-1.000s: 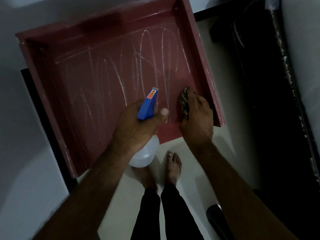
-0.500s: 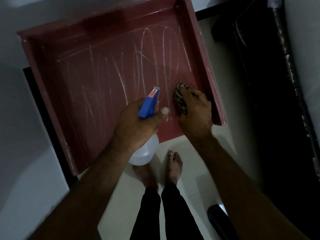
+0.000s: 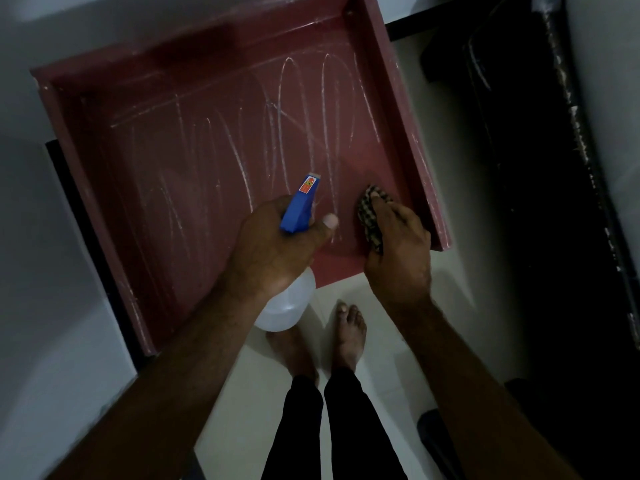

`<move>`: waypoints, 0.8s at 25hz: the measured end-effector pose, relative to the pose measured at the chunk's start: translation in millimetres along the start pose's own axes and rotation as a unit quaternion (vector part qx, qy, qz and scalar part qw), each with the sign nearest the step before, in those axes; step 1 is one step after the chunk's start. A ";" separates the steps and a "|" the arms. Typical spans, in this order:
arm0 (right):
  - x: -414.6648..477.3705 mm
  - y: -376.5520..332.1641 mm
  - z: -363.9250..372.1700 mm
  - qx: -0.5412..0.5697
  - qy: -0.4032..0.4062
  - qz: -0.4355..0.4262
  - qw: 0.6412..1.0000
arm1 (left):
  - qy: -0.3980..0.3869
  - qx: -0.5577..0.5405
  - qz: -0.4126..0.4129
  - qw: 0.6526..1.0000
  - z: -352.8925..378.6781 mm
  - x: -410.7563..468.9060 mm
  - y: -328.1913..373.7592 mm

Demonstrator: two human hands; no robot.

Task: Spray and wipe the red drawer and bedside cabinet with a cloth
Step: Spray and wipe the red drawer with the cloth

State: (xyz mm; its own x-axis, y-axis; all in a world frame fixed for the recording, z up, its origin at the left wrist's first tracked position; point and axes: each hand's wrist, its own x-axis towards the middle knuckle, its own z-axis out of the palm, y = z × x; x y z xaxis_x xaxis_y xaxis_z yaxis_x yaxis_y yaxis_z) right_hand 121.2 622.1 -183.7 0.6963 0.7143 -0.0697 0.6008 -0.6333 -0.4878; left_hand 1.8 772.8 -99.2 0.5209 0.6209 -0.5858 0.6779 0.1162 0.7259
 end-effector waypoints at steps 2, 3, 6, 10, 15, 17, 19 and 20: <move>0.7 -1.4 1.6 -0.004 0.012 -0.007 1.000 | 0.003 0.002 -0.003 1.000 1.4 0.4 1.8; 1.6 -2.4 1.7 -0.003 0.019 -0.015 1.000 | 0.006 0.001 -0.006 1.000 2.2 0.8 3.0; 2.4 -0.9 0.1 0.006 0.021 -0.025 0.999 | 0.012 0.000 -0.007 1.000 5.1 3.1 10.5; 1.4 0.9 1.8 0.010 0.017 -0.015 1.000 | 0.006 0.002 -0.004 1.000 7.7 11.7 24.3; 3.6 -1.1 3.3 -0.018 0.002 -0.032 0.999 | 0.016 -0.005 0.007 1.000 3.7 14.0 26.3; 11.5 -3.9 3.1 -0.051 -0.018 -0.044 0.998 | 0.021 0.006 0.015 1.000 1.1 13.2 21.6; 30.5 -11.8 6.5 -0.080 -0.023 -0.022 0.996 | 0.029 0.009 0.002 1.000 -0.1 12.7 17.7; 44.0 -16.4 9.2 -0.090 -0.013 -0.011 0.996 | 0.030 0.003 -0.007 1.000 -0.3 12.3 15.9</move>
State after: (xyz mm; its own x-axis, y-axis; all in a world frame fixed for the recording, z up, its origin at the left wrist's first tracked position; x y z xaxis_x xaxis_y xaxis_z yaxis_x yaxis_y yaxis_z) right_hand 138.3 666.6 -186.7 0.6737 0.7342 -0.0840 0.6778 -0.6592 -0.3256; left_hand 18.8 782.5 -94.8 0.4797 0.6651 -0.5723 0.6878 0.1199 0.7159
